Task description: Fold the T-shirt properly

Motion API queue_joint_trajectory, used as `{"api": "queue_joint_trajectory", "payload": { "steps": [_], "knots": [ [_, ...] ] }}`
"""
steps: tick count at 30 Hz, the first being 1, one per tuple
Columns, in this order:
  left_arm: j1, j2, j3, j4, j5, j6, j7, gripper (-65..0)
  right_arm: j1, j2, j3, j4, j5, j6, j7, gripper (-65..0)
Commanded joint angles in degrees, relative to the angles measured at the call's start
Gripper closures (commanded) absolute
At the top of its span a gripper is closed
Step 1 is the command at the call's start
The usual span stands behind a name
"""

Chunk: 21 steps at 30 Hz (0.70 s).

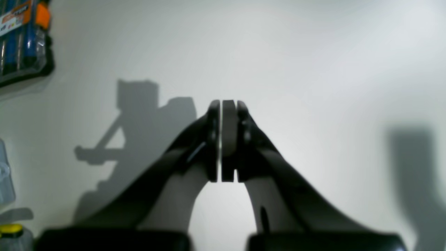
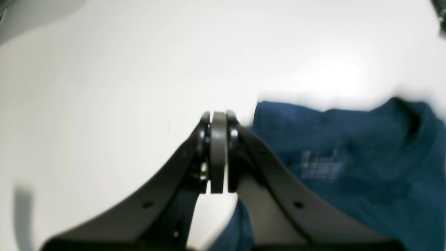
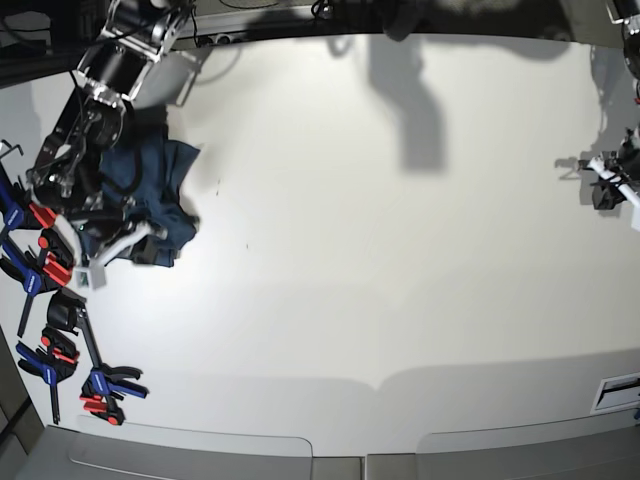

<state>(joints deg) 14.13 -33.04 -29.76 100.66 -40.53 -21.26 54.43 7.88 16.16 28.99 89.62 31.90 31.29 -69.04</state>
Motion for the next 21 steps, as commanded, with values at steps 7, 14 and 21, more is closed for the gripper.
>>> {"api": "queue_joint_trajectory", "payload": {
  "steps": [7,14,21],
  "knots": [
    [16.13,-0.94,-6.32,11.10,-3.13,-1.53,1.22,0.0,-15.39,1.03,0.24,11.19,10.69,5.29,-3.37,0.0],
    [37.73,-0.46,-6.95,13.99,-4.74,-3.45,1.33,0.0,-34.91,1.77,0.24,16.17,15.96,5.90,-5.92,0.0],
    [51.80,3.32,-6.95,13.97,-9.73,-6.25,1.92,0.0,-50.60,1.73,0.24,16.15,25.57,5.95,-9.46,0.0]
  ]
}}
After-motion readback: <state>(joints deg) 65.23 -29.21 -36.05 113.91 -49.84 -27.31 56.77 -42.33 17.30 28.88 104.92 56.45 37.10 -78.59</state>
